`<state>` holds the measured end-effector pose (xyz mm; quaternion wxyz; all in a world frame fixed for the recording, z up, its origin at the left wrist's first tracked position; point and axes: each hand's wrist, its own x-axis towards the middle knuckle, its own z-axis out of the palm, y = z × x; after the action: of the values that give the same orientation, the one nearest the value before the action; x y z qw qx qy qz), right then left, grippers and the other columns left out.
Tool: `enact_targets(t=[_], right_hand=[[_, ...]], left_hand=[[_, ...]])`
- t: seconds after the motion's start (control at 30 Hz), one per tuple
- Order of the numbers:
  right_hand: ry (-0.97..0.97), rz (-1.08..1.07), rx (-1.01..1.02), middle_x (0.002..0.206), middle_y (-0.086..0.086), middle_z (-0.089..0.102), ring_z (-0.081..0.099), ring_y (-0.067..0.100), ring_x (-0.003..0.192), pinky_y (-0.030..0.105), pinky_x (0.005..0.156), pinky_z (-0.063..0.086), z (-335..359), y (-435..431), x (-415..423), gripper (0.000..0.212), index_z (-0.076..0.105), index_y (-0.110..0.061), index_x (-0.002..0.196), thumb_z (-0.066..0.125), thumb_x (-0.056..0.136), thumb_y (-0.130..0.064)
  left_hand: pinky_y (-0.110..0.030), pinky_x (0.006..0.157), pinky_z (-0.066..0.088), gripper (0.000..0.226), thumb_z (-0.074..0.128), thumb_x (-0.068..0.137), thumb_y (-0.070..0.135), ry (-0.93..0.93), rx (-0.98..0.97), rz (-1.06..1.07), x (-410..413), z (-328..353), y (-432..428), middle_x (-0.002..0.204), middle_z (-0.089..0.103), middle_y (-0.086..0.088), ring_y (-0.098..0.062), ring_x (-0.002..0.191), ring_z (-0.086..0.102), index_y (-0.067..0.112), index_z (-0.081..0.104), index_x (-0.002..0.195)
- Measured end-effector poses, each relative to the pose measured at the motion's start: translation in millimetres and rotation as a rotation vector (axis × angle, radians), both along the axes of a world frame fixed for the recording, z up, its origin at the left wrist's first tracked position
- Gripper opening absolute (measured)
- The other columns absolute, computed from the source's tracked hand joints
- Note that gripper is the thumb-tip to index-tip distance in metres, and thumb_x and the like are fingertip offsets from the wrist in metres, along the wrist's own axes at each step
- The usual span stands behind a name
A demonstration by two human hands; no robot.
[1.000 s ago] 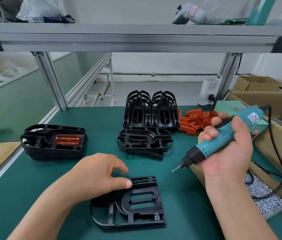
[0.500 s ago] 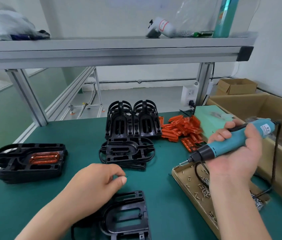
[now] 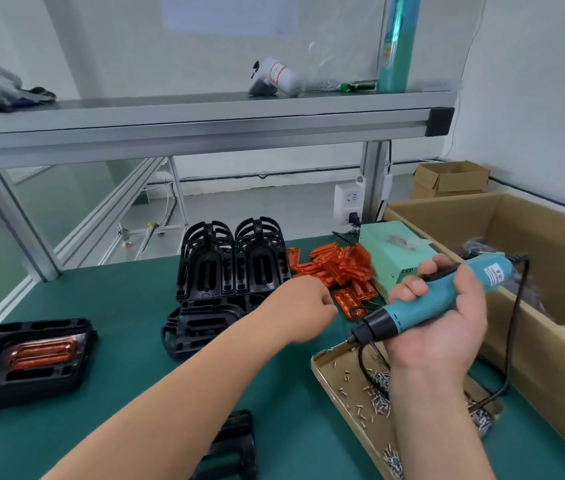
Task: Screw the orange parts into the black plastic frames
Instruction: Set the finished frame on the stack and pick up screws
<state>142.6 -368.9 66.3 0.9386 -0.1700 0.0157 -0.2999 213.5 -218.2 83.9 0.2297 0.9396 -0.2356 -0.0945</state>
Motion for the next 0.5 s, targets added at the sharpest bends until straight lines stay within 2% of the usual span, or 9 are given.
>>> enact_targets(t=[0.07,0.13,0.2,0.37,0.5], right_hand=[[-0.024,0.0,-0.007,0.088,0.001,0.062,0.051,0.011,0.061,0.022,0.056,0.045,-0.9,-2.8,0.4,0.019,0.069,-0.016,0.099,0.056,0.103,-0.03],[-0.046,-0.002,-0.018,0.088,0.001,0.062,0.052,0.011,0.06,0.022,0.056,0.046,-2.2,-5.0,1.0,0.023,0.072,-0.017,0.095,0.055,0.103,-0.03],[-0.054,0.002,-0.024,0.089,0.0,0.062,0.052,0.011,0.06,0.022,0.056,0.046,-3.7,-5.6,2.0,0.021,0.071,-0.017,0.098,0.055,0.103,-0.03],[-0.051,0.026,-0.023,0.088,0.0,0.064,0.054,0.011,0.058,0.022,0.055,0.047,-7.1,-3.4,5.1,0.02,0.068,-0.017,0.104,0.055,0.103,-0.032],[-0.063,0.042,-0.014,0.089,0.0,0.063,0.054,0.011,0.057,0.022,0.055,0.048,-9.1,-4.7,6.2,0.02,0.068,-0.017,0.105,0.055,0.102,-0.032]], left_hand=[[-0.029,0.052,0.042,0.025,0.056,0.092,0.019,0.016,0.055,0.047,15.0,-10.8,-14.7,0.071,0.063,-0.013,-0.022,0.053,0.047,0.006,0.066,0.075],[-0.031,0.051,0.038,0.029,0.056,0.091,0.018,0.011,0.089,0.107,28.1,-21.7,-26.1,0.061,0.05,-0.007,-0.023,0.053,0.043,0.008,0.052,0.064],[-0.031,0.049,0.033,0.037,0.056,0.094,0.021,0.002,0.104,0.15,38.9,-30.5,-35.0,0.061,0.046,-0.003,-0.021,0.054,0.043,0.013,0.043,0.061],[-0.034,0.062,0.042,0.034,0.059,0.096,0.043,0.021,0.094,0.183,54.1,-42.1,-51.2,0.081,0.059,-0.005,-0.026,0.08,0.061,0.016,0.053,0.076],[-0.035,0.066,0.052,0.043,0.066,0.087,0.058,0.001,0.085,0.214,55.3,-44.6,-58.6,0.083,0.066,-0.003,-0.025,0.08,0.065,0.015,0.063,0.083]])
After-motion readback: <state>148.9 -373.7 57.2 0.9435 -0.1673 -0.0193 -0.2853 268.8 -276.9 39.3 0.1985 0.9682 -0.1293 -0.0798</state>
